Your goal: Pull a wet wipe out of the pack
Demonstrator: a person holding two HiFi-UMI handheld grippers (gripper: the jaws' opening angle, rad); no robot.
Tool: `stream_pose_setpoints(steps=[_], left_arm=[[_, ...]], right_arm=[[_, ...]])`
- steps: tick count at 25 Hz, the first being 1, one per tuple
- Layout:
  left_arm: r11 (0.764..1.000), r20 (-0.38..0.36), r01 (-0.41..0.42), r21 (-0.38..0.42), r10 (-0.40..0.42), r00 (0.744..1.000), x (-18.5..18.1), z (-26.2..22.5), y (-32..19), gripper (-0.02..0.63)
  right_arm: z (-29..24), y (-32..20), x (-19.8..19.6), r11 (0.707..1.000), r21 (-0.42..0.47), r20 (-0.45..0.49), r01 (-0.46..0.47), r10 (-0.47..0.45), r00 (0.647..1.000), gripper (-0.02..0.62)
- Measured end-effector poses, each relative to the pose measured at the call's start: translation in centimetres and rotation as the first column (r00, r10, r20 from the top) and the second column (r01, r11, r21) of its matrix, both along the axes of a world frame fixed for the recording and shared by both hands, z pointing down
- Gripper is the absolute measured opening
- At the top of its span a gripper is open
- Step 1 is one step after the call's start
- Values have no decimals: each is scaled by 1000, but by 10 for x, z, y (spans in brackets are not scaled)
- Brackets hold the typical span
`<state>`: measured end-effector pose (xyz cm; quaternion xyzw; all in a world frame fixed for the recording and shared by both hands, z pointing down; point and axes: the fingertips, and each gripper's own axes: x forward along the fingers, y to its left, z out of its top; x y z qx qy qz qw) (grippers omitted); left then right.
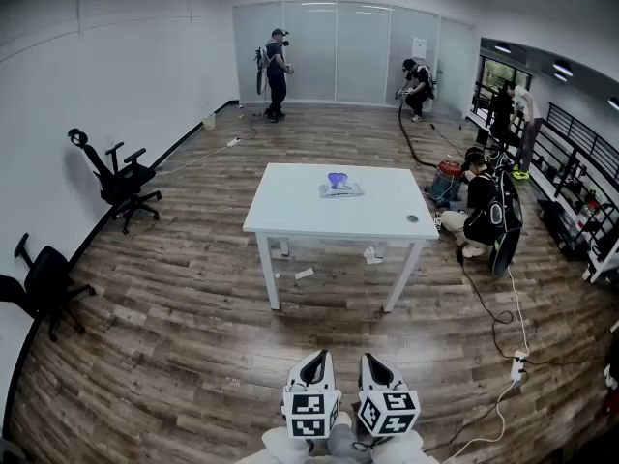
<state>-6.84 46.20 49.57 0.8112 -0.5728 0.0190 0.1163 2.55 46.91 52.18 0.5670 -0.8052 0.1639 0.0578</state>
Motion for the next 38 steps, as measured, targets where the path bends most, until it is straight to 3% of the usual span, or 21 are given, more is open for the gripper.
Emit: stream_pose_setpoints(steps=[23,38], left_arm=[[1000,18,27,9,-27,999,17,-1,-102,-4],[1000,35,10,-12,-9,999,57,2,-198,-5]], right_arm=[[-2,-106,16,1000,7,-7,31,-31,1000,9],[1,-200,50,999,-17,-9,34,-34,999,9]])
